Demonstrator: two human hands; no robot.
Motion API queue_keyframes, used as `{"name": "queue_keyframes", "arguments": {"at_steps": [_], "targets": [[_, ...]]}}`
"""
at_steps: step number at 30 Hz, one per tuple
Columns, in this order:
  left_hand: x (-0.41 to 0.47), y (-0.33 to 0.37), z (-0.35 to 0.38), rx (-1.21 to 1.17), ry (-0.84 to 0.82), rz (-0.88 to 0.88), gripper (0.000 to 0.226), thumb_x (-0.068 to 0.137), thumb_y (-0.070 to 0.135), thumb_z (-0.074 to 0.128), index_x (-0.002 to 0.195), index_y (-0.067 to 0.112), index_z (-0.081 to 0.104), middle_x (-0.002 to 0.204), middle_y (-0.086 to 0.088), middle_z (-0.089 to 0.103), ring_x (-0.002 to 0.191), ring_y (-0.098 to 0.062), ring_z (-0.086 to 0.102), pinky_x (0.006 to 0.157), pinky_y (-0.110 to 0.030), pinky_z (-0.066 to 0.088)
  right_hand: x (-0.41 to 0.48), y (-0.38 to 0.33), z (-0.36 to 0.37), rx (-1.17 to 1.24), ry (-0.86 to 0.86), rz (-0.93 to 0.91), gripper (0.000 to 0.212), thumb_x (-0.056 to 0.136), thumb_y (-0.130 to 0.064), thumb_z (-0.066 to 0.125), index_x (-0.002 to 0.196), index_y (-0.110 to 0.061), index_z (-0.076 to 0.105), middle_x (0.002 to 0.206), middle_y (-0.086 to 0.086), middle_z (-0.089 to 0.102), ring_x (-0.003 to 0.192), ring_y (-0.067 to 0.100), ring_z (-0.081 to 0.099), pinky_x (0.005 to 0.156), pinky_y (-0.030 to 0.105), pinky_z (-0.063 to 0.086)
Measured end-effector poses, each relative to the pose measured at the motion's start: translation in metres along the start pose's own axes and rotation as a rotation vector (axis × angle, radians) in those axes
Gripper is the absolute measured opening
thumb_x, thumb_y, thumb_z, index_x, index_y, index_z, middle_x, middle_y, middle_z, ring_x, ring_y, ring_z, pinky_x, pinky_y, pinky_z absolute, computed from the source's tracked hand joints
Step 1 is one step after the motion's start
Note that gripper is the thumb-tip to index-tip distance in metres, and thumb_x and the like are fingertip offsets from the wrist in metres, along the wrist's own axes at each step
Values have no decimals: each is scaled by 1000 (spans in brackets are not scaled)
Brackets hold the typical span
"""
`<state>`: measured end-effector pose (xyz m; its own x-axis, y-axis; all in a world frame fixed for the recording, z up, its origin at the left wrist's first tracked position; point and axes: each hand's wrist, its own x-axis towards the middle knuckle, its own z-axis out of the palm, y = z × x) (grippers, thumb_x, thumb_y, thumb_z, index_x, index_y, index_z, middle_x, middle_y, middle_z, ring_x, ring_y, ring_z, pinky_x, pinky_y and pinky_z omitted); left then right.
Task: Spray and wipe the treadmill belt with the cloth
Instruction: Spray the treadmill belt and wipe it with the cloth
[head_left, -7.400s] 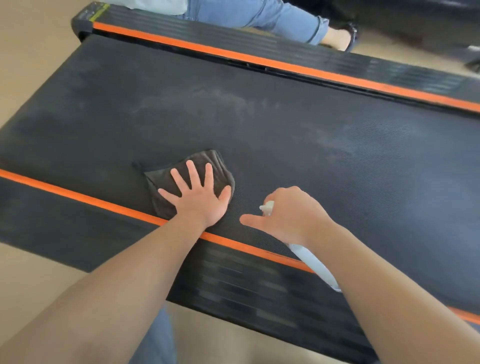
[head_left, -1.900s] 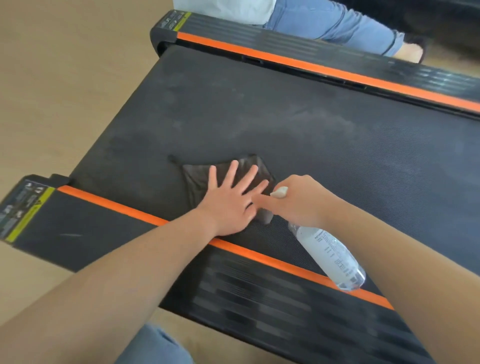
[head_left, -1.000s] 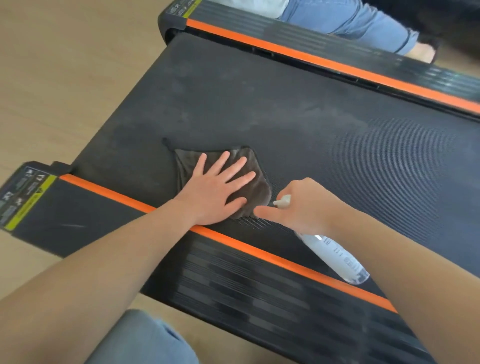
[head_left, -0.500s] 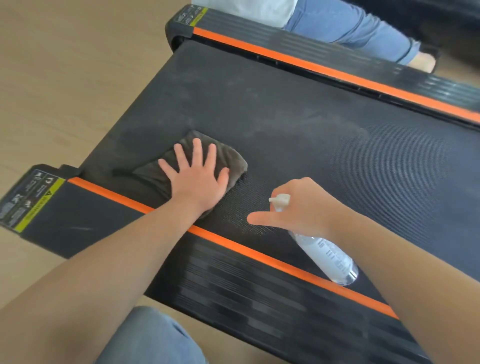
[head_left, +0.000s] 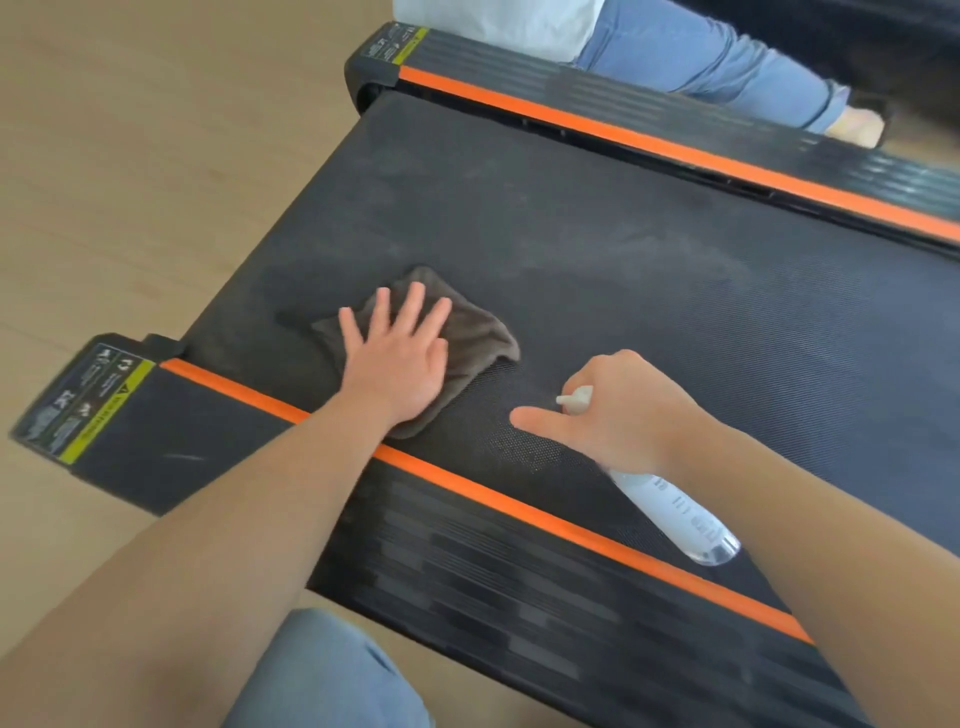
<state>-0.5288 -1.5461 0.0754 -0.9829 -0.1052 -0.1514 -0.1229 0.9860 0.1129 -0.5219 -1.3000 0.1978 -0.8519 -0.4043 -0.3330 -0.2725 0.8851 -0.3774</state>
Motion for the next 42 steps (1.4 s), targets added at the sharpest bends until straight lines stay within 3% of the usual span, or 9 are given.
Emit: {"name": "queue_keyframes", "arguments": {"at_steps": [4,7,16,22,26,30,33,38,42], "targets": [[-1,-45,-4,-57,-30,-370,60,105,49,15,162,35,3,171,-1,-8,155,-38,-9,118,-70,-5,14,-18,7,12,-53,-23,62,76,-85,58,55,-28,43,58,-11,51,61,3,49,60,27,40],[2,-29,-6,-52,-93,-387,63,104,52,14,162,32,-2,170,-4,-13,153,-44,-13,115,-74,-4,20,-25,13,24,-38,-25,72,77,-85,57,64,-14,56,62,-7,57,64,5,53,59,28,41],[-38,83,2,238,-239,826,56,108,45,17,161,38,1,170,5,-9,154,-38,-15,110,-81,-3,13,-1,-6,185,64,127,69,79,-71,63,58,-7,46,44,-2,46,46,14,41,51,31,41],[-42,110,2,130,-285,979,50,109,48,23,159,44,18,170,10,7,155,-24,-11,117,-68,-9,9,2,-8,149,74,132,72,80,-75,59,62,-7,49,51,1,49,50,16,45,55,33,44],[-29,75,17,184,41,567,59,101,57,17,158,42,21,169,2,13,153,-36,3,111,-75,0,5,2,-11,208,70,151,71,79,-72,62,69,-2,57,55,2,53,51,15,44,55,34,45],[-18,35,11,118,59,28,60,104,55,20,160,34,18,170,-8,8,153,-44,-4,110,-76,-10,5,7,-12,223,73,175,77,78,-77,59,69,-1,57,69,9,70,61,20,55,63,35,50],[-15,42,2,246,36,-86,66,106,47,17,161,12,16,166,-26,11,152,-48,-3,115,-70,-10,0,10,-11,209,59,175,80,80,-80,56,73,0,60,69,10,70,60,20,57,62,32,49],[-32,94,14,112,48,538,71,100,42,16,153,-2,35,163,-25,24,151,-40,20,120,-56,14,-10,17,-8,273,45,191,74,74,-77,61,73,-3,64,54,-3,59,48,14,49,54,27,45],[-53,134,13,0,-139,914,51,108,36,31,152,12,41,159,-7,39,150,-24,17,123,-52,6,-13,21,-12,252,65,192,69,80,-71,64,69,-3,59,52,-3,52,50,14,48,50,27,39]]}}
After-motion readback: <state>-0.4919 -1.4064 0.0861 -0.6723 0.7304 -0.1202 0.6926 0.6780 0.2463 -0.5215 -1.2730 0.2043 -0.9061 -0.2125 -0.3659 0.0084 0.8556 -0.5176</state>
